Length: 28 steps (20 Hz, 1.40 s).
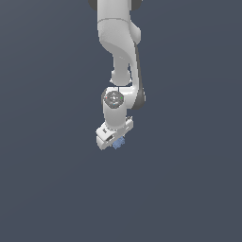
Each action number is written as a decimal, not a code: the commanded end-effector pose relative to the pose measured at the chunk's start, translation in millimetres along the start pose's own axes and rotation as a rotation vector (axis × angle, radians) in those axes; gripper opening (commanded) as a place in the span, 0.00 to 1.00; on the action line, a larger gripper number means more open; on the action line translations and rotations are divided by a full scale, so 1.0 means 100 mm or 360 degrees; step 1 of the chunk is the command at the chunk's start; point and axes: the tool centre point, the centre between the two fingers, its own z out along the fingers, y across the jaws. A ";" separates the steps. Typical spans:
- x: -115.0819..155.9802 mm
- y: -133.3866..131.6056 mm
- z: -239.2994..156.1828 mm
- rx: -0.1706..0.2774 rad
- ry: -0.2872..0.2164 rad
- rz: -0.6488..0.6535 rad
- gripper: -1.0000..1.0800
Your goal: Pick up the object and move it to a goal position.
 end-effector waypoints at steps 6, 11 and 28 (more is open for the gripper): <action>0.00 0.00 0.01 0.0001 0.0000 -0.0001 0.00; -0.01 0.01 -0.04 -0.0001 0.0000 0.0000 0.00; -0.29 0.16 -1.26 0.0000 0.0000 -0.0002 0.00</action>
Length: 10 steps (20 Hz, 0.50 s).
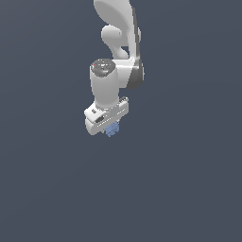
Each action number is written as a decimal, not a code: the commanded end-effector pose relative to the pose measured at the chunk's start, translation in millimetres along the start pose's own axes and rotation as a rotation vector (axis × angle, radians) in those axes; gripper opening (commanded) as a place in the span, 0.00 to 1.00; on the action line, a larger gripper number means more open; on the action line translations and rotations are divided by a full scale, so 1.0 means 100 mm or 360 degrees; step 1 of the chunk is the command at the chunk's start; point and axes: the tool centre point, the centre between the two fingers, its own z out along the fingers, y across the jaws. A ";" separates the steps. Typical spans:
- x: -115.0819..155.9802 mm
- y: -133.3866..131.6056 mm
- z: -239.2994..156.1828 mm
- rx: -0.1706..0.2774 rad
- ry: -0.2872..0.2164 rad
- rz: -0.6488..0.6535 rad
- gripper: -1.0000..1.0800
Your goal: Pick up the object and move it to a goal position.
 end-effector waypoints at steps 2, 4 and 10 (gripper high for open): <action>-0.09 0.05 -0.39 0.0000 0.0001 -0.0001 0.00; -0.13 0.08 -0.60 0.0001 0.0002 -0.0001 0.00; -0.24 0.16 -1.12 0.0001 0.0002 -0.0001 0.00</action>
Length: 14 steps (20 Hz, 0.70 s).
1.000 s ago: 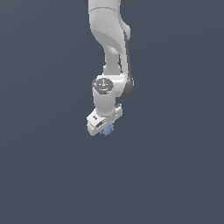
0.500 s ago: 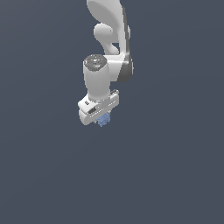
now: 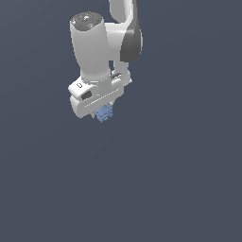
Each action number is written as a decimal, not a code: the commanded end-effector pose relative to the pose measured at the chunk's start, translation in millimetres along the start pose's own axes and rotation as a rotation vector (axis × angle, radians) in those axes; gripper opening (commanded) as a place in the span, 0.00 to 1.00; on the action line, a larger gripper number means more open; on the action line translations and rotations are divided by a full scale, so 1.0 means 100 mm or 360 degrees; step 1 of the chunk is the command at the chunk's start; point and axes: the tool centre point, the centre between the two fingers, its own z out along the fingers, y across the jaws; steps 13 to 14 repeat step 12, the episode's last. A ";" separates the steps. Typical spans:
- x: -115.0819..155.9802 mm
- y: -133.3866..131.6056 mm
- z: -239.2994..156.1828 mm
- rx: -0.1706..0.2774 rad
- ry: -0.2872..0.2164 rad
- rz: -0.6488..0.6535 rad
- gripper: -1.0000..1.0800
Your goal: Pick up the object and move it to a goal position.
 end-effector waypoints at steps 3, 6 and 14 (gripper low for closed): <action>-0.06 0.04 -0.30 0.0002 -0.0001 -0.0001 0.00; -0.08 0.07 -0.42 0.0002 -0.0002 0.0000 0.00; -0.10 0.09 -0.52 0.0001 -0.0003 0.0000 0.00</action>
